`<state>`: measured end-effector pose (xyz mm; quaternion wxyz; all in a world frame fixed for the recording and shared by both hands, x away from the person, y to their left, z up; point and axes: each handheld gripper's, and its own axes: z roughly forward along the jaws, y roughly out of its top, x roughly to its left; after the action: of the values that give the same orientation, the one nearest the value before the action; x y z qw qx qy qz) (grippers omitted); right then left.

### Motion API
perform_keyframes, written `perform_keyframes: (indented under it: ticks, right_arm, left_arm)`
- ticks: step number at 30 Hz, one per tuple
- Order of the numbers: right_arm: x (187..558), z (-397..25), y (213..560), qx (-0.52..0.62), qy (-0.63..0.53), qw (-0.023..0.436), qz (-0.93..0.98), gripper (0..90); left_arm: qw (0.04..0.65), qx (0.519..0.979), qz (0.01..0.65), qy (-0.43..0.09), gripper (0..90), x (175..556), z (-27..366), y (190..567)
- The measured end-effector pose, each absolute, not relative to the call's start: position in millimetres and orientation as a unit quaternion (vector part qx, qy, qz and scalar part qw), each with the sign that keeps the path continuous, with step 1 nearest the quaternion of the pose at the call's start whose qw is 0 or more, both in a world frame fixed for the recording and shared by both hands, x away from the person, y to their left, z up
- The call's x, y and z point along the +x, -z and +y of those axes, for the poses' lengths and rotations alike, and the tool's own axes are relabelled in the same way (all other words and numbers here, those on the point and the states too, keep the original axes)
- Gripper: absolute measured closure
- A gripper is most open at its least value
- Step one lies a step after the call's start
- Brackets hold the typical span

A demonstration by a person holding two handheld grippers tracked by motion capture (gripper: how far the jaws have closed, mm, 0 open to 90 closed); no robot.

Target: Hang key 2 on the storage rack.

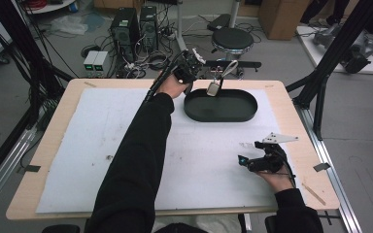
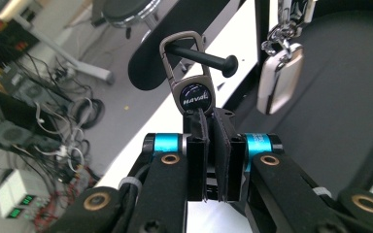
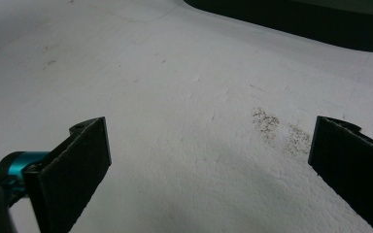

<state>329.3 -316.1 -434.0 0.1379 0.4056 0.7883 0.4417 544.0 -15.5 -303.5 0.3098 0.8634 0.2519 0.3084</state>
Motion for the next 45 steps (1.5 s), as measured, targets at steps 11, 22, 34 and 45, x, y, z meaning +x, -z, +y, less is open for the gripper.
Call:
perform_keyframes:
  ticks: [11,22,34,45]
  right_arm:
    - [329,-315,434,0.402,-0.439,0.141,0.791,0.8]
    - [329,-316,434,0.409,-0.439,0.141,0.787,0.8]
    - [328,-316,433,0.41,-0.44,0.145,0.786,0.8]
    - [327,-316,433,0.41,-0.44,0.149,0.785,0.8]
  left_arm:
    - [0.349,0.847,0.265,-0.302,58.0,548,-14,316]
    - [0.342,0.882,0.255,-0.201,6.4,549,-3,327]
    - [0.36,0.887,0.259,-0.129,1.7,530,17,316]
    - [0.379,0.872,0.28,-0.135,1.7,515,60,310]
